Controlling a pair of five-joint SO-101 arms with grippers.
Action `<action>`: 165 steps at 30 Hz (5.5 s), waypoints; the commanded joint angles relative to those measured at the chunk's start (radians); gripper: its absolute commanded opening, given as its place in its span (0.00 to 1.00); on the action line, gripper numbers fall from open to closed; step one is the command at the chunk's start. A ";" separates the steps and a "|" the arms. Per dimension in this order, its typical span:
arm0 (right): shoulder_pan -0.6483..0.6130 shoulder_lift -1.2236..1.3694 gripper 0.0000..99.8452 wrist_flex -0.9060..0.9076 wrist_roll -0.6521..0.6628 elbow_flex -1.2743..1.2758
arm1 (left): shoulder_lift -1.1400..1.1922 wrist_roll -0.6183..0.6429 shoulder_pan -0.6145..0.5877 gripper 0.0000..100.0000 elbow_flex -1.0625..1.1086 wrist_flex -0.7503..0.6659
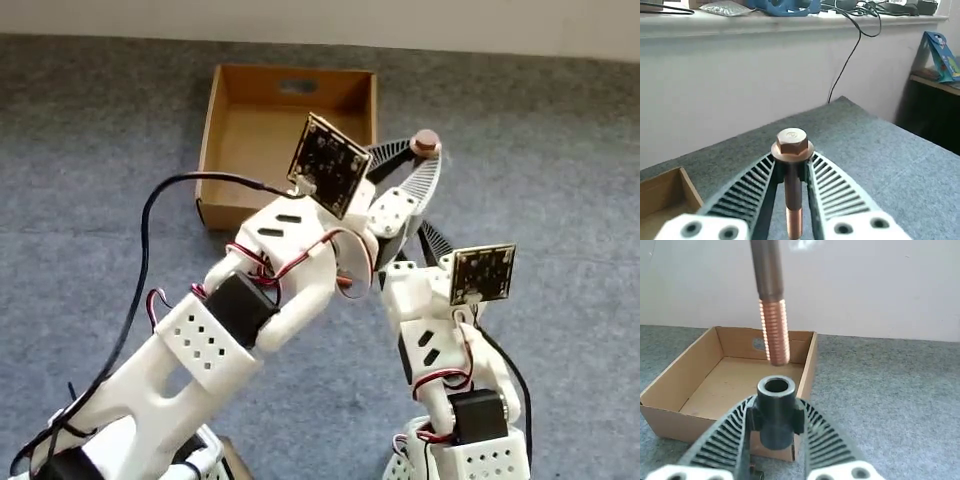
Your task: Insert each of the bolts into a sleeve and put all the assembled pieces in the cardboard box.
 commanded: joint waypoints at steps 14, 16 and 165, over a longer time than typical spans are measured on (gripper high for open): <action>-0.001 -0.013 0.01 -0.022 -0.011 -0.013 | -0.013 0.003 -0.007 0.01 0.044 0.002; -0.001 -0.013 0.01 -0.022 -0.011 -0.013 | -0.013 0.003 -0.008 0.01 0.045 0.009; -0.119 2.071 0.14 0.294 -0.207 -1.593 | -0.285 -0.120 -0.780 0.02 0.975 0.103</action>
